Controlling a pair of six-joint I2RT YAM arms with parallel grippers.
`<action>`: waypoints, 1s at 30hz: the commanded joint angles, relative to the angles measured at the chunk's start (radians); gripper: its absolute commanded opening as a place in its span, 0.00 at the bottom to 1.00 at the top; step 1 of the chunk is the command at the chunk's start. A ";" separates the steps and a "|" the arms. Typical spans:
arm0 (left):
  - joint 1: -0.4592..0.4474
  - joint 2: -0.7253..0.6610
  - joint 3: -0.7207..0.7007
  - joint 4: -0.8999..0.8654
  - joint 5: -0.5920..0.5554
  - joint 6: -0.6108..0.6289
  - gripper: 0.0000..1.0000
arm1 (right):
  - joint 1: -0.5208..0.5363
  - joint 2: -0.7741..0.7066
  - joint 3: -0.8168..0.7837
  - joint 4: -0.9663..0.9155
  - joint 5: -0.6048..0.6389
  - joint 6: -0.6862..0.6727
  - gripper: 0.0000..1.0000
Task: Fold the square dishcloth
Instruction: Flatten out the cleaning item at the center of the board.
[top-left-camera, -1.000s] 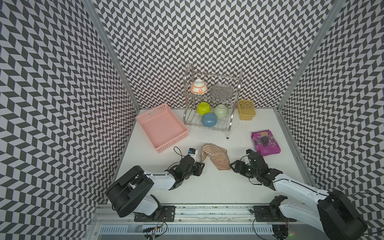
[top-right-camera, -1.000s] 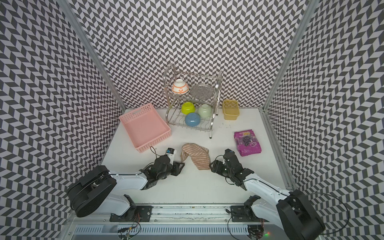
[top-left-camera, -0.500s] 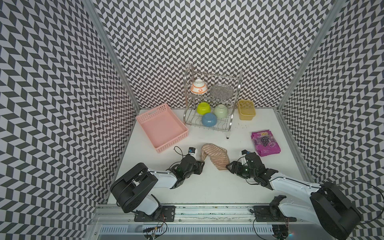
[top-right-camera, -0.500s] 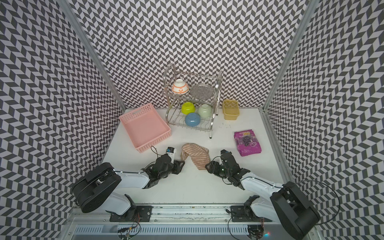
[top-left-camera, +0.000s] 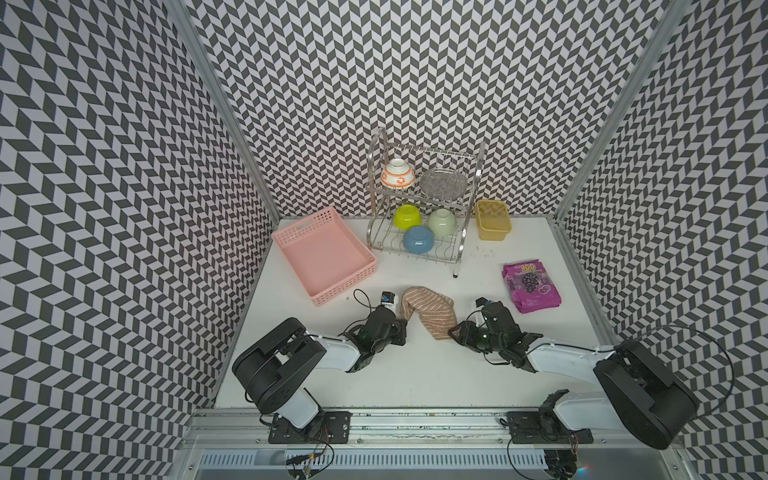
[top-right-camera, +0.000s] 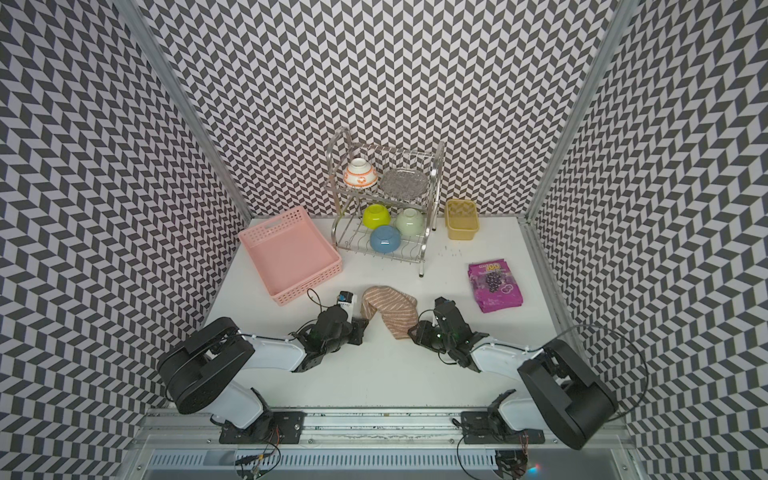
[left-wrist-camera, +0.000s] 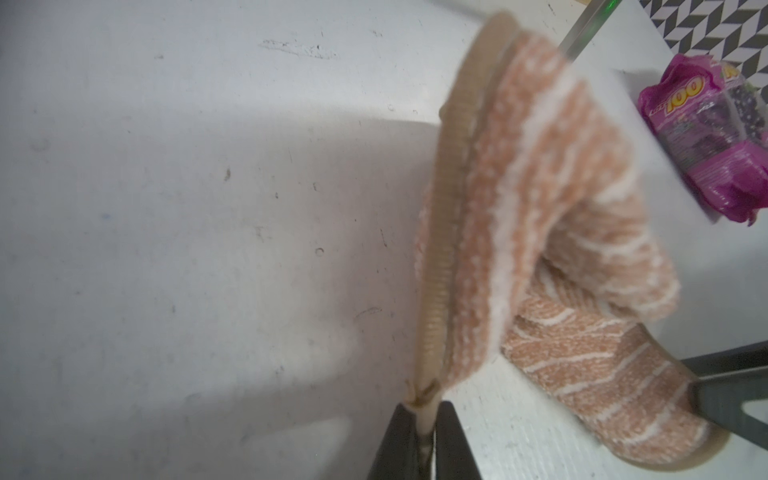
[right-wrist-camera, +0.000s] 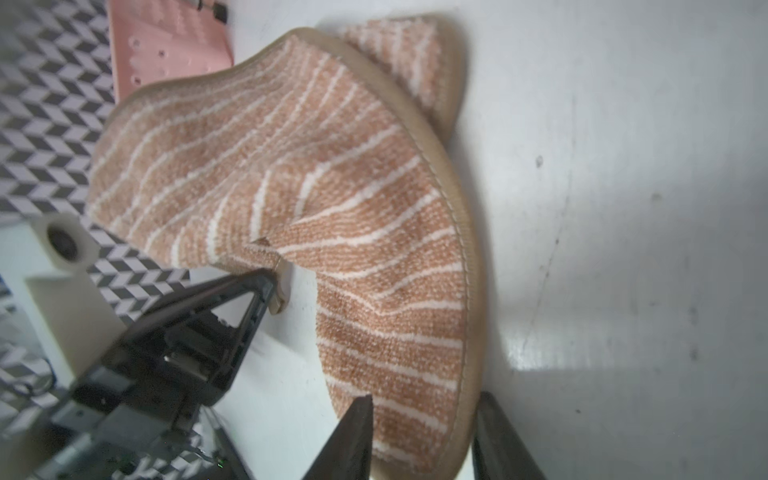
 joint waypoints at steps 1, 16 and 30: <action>-0.001 -0.031 0.023 -0.036 -0.029 0.006 0.00 | 0.007 0.022 0.034 -0.028 0.048 -0.026 0.23; 0.021 -0.382 0.206 -0.513 -0.112 0.078 0.00 | 0.007 -0.310 0.239 -0.451 0.457 -0.275 0.11; 0.021 -0.589 0.303 -0.803 -0.055 0.105 0.00 | 0.007 -0.455 0.459 -0.710 0.607 -0.446 0.05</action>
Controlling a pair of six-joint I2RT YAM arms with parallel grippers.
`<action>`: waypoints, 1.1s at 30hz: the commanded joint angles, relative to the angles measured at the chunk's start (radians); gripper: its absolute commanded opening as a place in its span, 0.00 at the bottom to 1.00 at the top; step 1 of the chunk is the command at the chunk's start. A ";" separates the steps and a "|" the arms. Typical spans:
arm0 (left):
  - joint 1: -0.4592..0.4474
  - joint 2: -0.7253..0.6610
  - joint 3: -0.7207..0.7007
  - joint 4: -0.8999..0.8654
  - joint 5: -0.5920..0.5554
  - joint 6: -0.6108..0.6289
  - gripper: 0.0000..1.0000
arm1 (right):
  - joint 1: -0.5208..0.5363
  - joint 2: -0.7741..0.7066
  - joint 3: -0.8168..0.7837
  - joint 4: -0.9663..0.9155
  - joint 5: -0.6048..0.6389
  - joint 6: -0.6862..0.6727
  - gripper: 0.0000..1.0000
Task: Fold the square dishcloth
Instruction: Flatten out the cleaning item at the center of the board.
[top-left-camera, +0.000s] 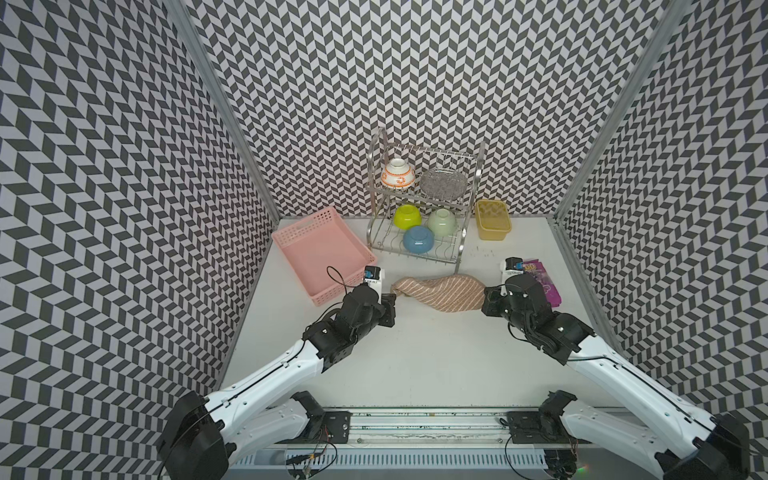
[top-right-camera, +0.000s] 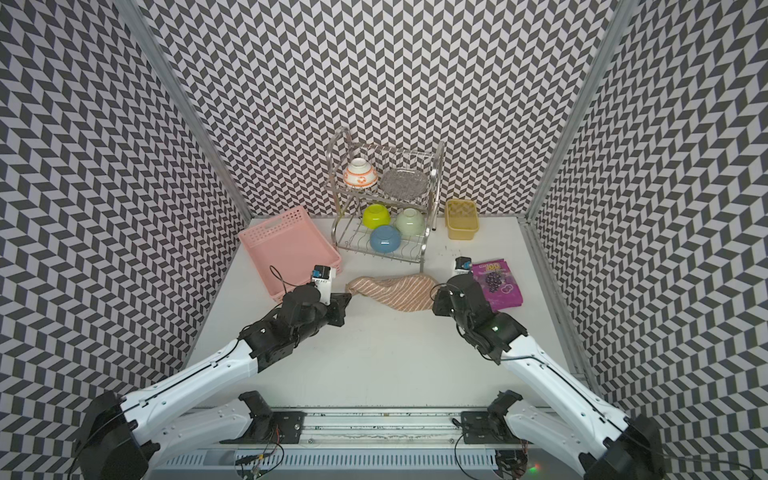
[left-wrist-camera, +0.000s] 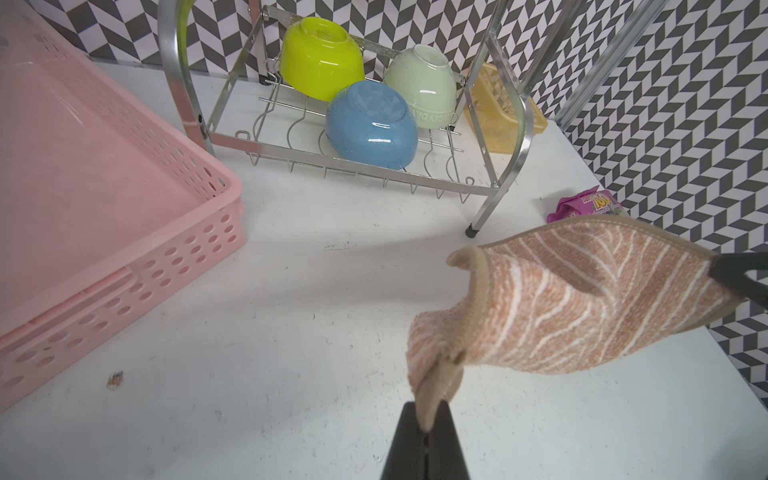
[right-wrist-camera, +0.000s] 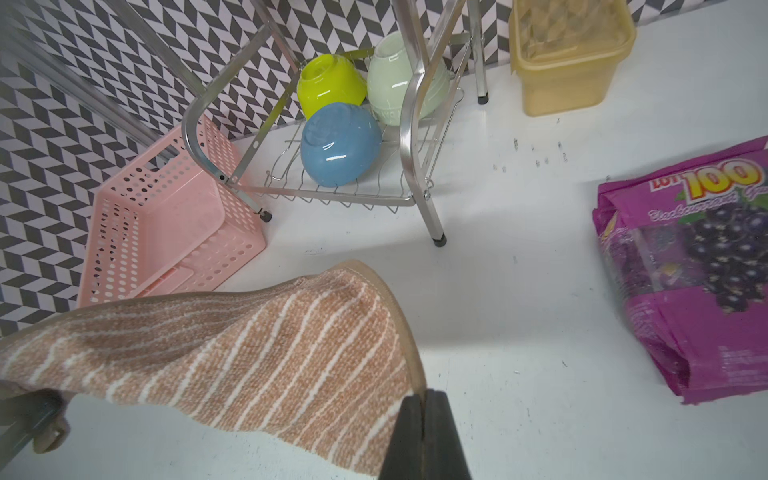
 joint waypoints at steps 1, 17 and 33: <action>0.005 -0.029 0.057 -0.129 0.052 0.015 0.00 | 0.003 -0.041 0.065 -0.072 0.058 -0.053 0.05; 0.104 0.253 -0.011 0.083 0.466 0.013 0.00 | -0.022 0.542 0.394 -0.082 0.174 -0.062 0.15; 0.176 0.356 -0.074 0.149 0.462 -0.010 0.29 | -0.073 0.620 0.324 0.020 0.036 -0.063 0.57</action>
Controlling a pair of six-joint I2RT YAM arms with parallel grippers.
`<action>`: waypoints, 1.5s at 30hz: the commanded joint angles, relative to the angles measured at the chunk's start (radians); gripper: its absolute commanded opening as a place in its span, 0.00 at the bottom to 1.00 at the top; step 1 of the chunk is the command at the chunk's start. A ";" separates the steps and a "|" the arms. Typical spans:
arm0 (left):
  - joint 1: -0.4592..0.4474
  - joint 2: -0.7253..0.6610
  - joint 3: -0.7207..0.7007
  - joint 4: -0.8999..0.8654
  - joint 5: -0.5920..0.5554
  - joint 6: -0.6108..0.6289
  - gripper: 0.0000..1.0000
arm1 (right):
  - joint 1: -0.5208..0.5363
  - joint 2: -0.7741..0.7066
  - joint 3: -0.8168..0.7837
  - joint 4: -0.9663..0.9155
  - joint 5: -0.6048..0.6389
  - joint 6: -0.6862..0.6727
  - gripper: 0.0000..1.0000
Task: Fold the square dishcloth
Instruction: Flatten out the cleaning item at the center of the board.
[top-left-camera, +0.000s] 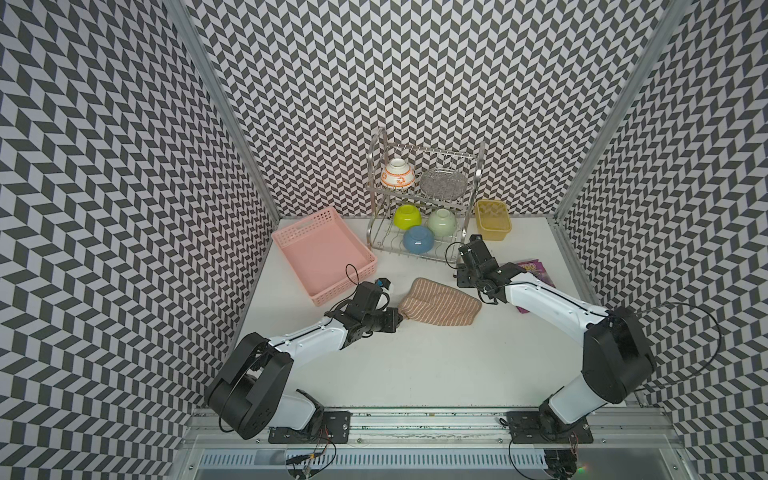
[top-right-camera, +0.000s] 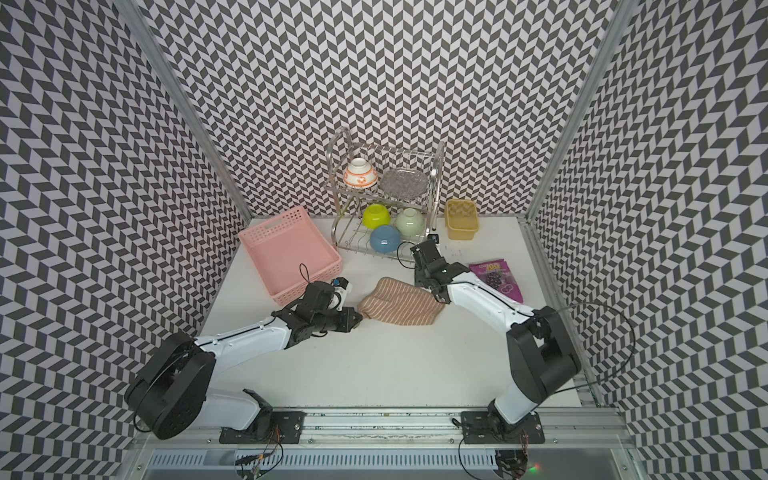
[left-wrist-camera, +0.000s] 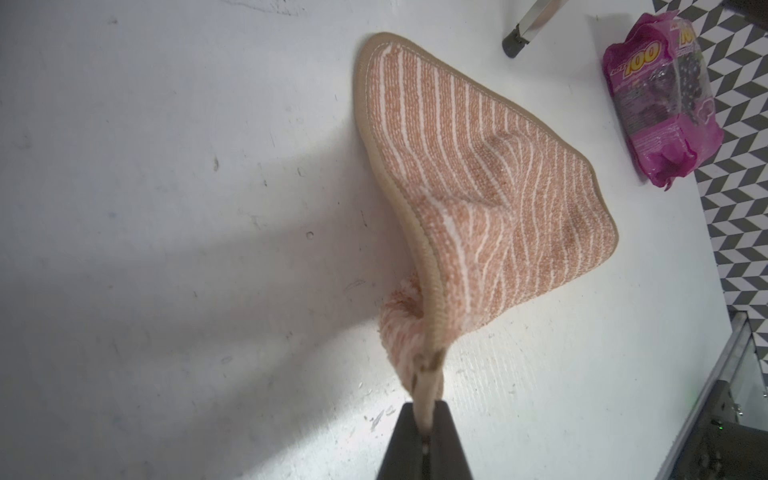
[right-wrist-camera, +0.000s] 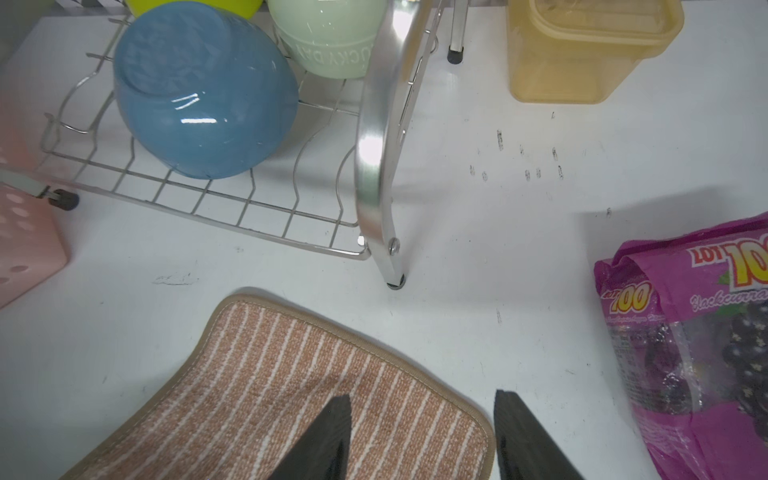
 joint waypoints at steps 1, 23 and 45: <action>0.001 -0.055 -0.026 -0.012 -0.004 -0.017 0.43 | -0.023 -0.026 -0.059 0.035 -0.046 0.025 0.57; 0.001 0.345 0.523 -0.062 -0.370 0.210 0.70 | -0.139 -0.209 -0.354 0.255 -0.169 0.124 0.52; -0.030 0.727 0.732 -0.066 -0.306 0.305 0.47 | -0.140 -0.199 -0.404 0.303 -0.194 0.133 0.47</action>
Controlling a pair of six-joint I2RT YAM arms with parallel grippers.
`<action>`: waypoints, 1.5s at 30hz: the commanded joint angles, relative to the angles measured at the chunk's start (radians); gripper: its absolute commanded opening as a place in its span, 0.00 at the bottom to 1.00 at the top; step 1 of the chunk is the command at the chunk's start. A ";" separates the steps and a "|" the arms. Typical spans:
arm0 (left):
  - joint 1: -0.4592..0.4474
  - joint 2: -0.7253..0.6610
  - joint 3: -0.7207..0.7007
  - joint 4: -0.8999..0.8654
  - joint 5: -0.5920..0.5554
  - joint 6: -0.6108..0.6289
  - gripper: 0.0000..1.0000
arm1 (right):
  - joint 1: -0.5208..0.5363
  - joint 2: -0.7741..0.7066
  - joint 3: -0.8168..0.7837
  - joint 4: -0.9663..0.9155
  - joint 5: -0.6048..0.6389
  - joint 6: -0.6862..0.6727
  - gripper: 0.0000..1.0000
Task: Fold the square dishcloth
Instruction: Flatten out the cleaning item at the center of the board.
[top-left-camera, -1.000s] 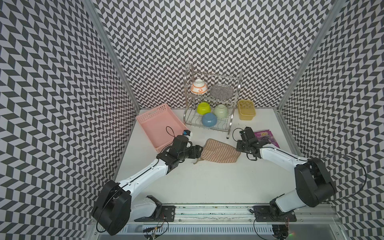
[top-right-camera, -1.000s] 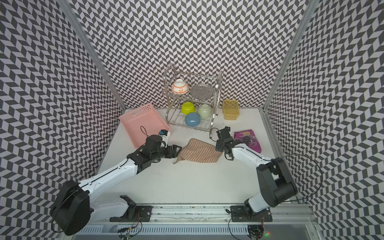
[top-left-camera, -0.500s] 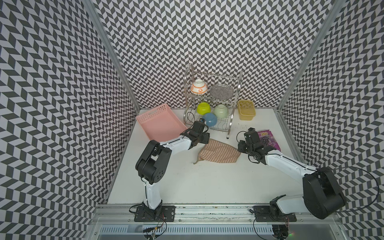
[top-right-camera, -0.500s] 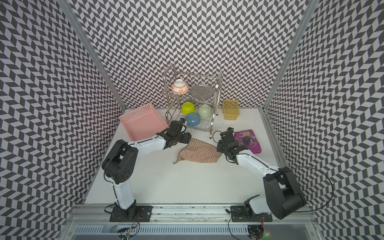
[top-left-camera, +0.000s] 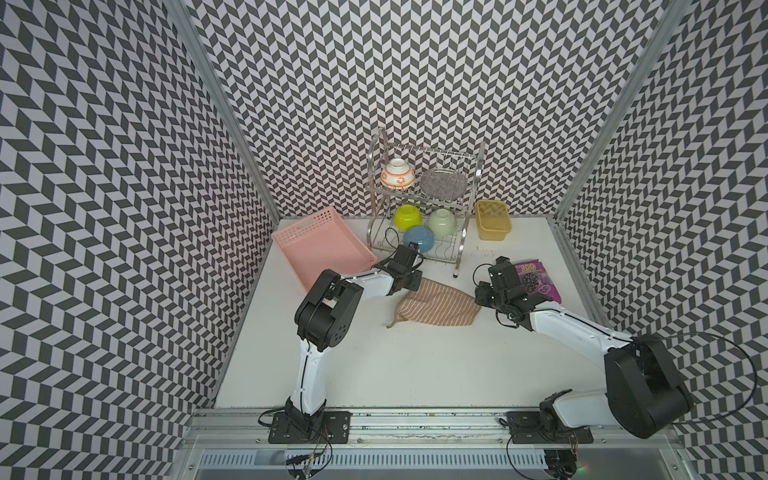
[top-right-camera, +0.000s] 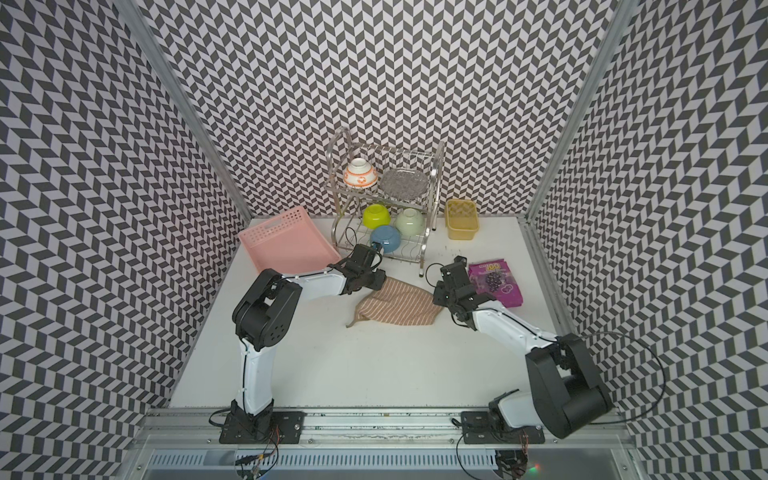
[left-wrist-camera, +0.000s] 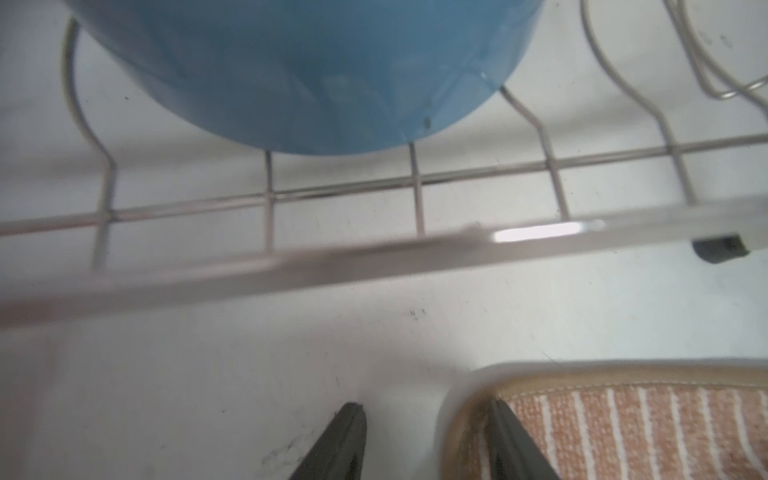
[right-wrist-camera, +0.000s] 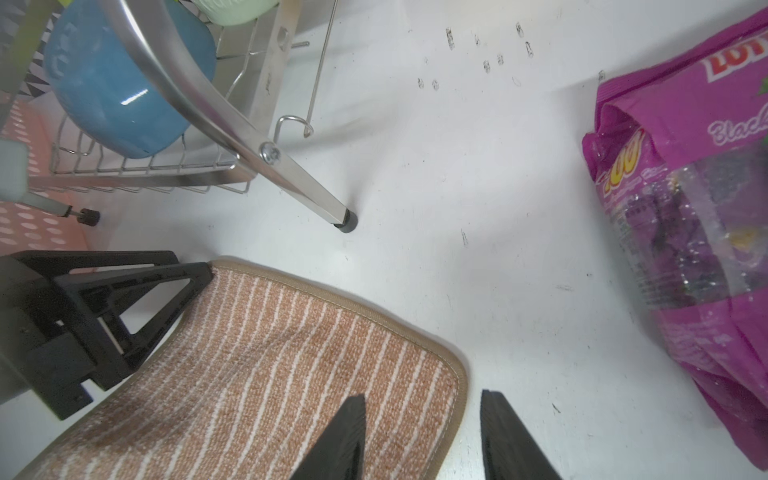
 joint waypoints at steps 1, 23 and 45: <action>-0.022 0.031 0.012 -0.007 0.019 0.012 0.45 | -0.005 0.004 -0.016 0.050 -0.009 0.013 0.47; -0.030 -0.012 -0.095 0.033 0.003 -0.040 0.00 | -0.005 0.155 -0.030 0.058 0.002 0.057 0.43; -0.030 -0.183 -0.204 0.120 -0.028 -0.090 0.00 | -0.004 0.152 -0.014 0.105 -0.018 0.008 0.00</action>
